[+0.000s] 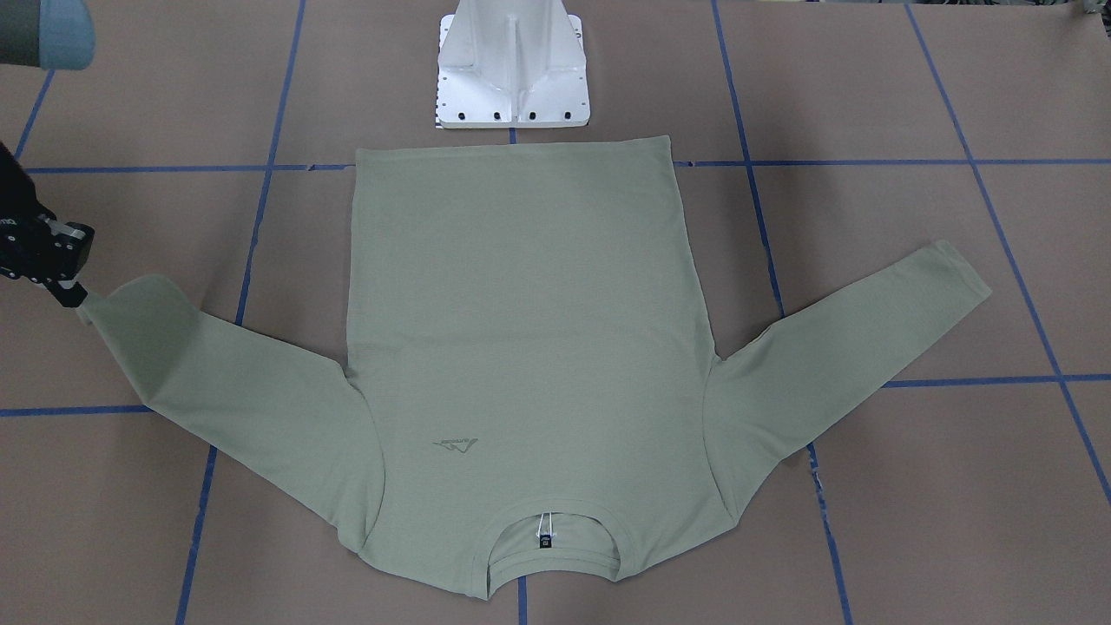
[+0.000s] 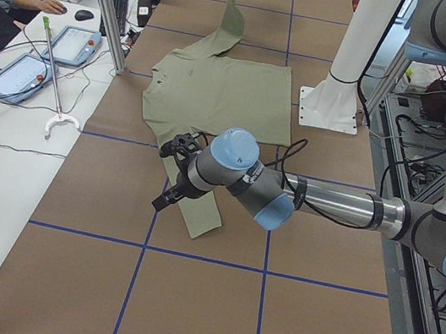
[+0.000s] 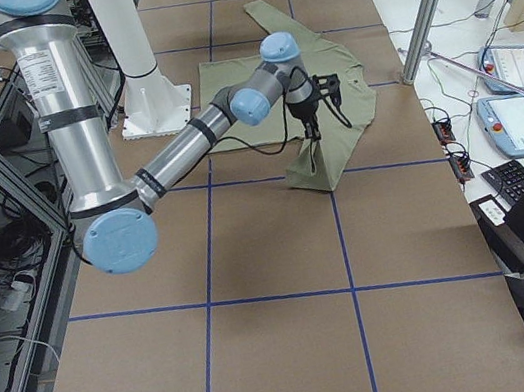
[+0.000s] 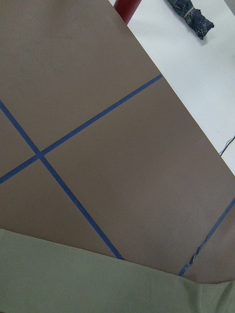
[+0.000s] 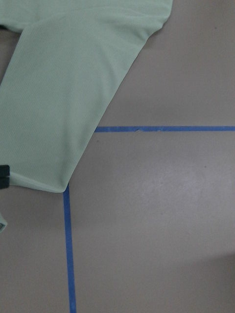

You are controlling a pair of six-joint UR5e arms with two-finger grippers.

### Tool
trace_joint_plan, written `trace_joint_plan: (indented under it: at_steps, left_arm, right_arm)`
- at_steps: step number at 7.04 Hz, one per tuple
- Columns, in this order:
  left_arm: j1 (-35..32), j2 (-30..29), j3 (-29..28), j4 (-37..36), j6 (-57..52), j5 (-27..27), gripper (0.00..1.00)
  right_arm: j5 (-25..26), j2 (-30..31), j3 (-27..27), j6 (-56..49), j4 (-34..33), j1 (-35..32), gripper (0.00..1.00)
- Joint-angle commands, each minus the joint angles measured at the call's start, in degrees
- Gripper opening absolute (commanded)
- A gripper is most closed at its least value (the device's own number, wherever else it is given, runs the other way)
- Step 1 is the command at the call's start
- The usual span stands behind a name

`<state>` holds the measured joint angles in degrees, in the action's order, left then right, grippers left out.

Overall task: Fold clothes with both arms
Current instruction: 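Lift the sleeve with the right gripper and fold it across the shirt body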

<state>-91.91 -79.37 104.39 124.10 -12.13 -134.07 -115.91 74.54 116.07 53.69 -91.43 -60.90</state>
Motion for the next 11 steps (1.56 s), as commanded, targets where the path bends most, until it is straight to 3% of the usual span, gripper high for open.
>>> trace_joint_plan:
  at_steps: [1,2,4,5,7,8,11]
  left_arm:
    - [0.1,0.0,-0.1,-0.1,0.1,0.0,1.00]
    - [0.1,0.0,-0.3,-0.1,0.1,0.0,1.00]
    - [0.1,-0.3,-1.3,0.0,-0.1,0.0,1.00]
    - [0.1,-0.4,-2.0,0.0,-0.1,0.0,1.00]
    - [0.1,-0.5,-3.6,1.0,-0.2,0.0,1.00]
    - [0.1,-0.5,-5.0,2.6,-0.2,0.0,1.00]
    - [0.0,-0.4,-5.9,4.0,-0.1,0.0,1.00]
  right_arm:
    - [7.0,-22.6,-3.0,11.3,-21.8,5.7,0.00]
    - [9.8,-31.6,-10.4,18.1,-22.1,9.4,0.00]
    - [15.6,-51.2,-30.7,27.0,-21.8,15.6,0.00]
    - [19.7,-58.1,-39.2,29.9,-20.3,19.8,0.00]
    - [34.7,-61.9,-48.1,30.9,-13.0,30.3,0.00]
    - [36.1,-61.8,-51.1,30.7,-9.0,32.9,0.00]
    - [40.0,-65.5,-56.1,30.5,-7.6,37.0,0.00]
